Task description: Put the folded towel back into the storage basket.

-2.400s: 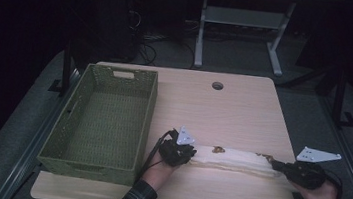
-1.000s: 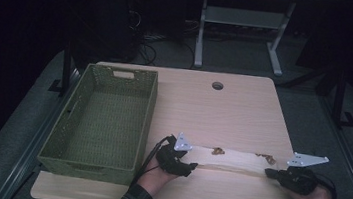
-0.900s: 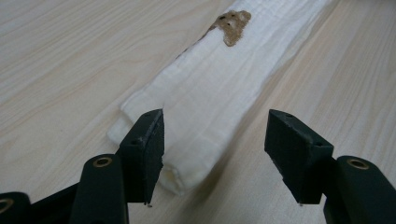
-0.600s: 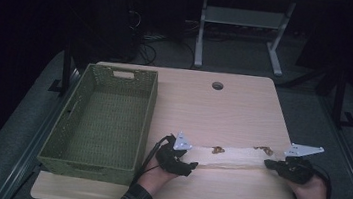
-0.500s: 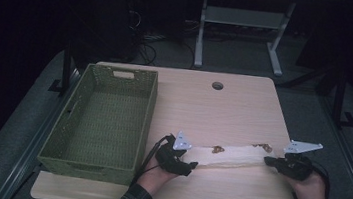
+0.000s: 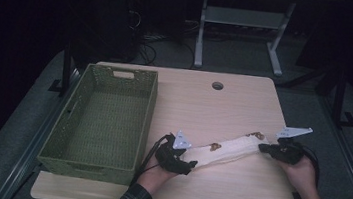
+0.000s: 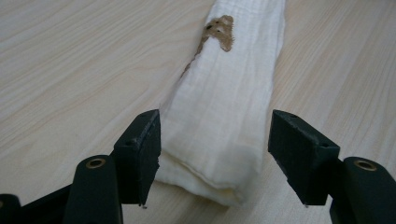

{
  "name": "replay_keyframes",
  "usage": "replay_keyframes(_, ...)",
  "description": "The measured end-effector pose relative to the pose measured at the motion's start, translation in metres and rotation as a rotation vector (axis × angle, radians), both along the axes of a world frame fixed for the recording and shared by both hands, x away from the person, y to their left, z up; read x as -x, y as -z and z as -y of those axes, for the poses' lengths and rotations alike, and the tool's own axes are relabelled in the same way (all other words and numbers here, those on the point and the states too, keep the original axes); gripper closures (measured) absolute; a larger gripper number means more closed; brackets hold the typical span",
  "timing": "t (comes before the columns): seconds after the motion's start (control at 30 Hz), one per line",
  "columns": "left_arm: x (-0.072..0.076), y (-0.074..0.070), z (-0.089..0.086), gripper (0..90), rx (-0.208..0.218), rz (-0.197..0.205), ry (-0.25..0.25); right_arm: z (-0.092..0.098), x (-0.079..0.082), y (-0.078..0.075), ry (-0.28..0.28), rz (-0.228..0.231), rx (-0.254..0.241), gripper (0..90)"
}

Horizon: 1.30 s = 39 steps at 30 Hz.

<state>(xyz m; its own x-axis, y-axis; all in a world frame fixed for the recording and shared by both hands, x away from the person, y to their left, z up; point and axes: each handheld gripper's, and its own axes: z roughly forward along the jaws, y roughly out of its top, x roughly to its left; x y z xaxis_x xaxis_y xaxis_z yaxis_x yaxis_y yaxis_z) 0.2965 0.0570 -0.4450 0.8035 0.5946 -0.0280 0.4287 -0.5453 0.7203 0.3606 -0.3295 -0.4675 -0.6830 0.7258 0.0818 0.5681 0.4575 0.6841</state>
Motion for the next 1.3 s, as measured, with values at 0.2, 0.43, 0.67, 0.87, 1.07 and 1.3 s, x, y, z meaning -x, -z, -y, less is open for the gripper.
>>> replay_keyframes(0.2, 0.000, 0.000, -0.001, 34.3, 0.001, 0.002, -0.003, -0.010, -0.017, 0.001, -0.009, 0.007, 0.006, 89.9)
replay_keyframes(0.43, -0.001, 0.001, 0.000, 34.3, 0.001, 0.002, -0.008, -0.019, -0.038, 0.002, -0.026, -0.001, -0.014, 89.9)
replay_keyframes(0.67, -0.002, 0.002, 0.000, 34.3, 0.002, -0.003, -0.009, -0.042, -0.059, 0.004, -0.053, 0.009, -0.030, 89.9)
replay_keyframes(0.87, -0.003, 0.002, -0.001, 34.5, 0.009, 0.001, -0.021, -0.050, -0.065, 0.004, -0.059, 0.012, -0.040, 89.3)
replay_keyframes(1.07, -0.006, -0.002, 0.000, 45.9, 0.025, 0.006, -0.029, -0.041, -0.055, -0.006, -0.047, 0.021, -0.105, 75.5)
replay_keyframes(1.3, -0.018, -0.005, -0.001, 78.8, 0.009, 0.032, -0.084, -0.032, -0.038, -0.013, -0.044, 0.034, -0.112, 57.4)
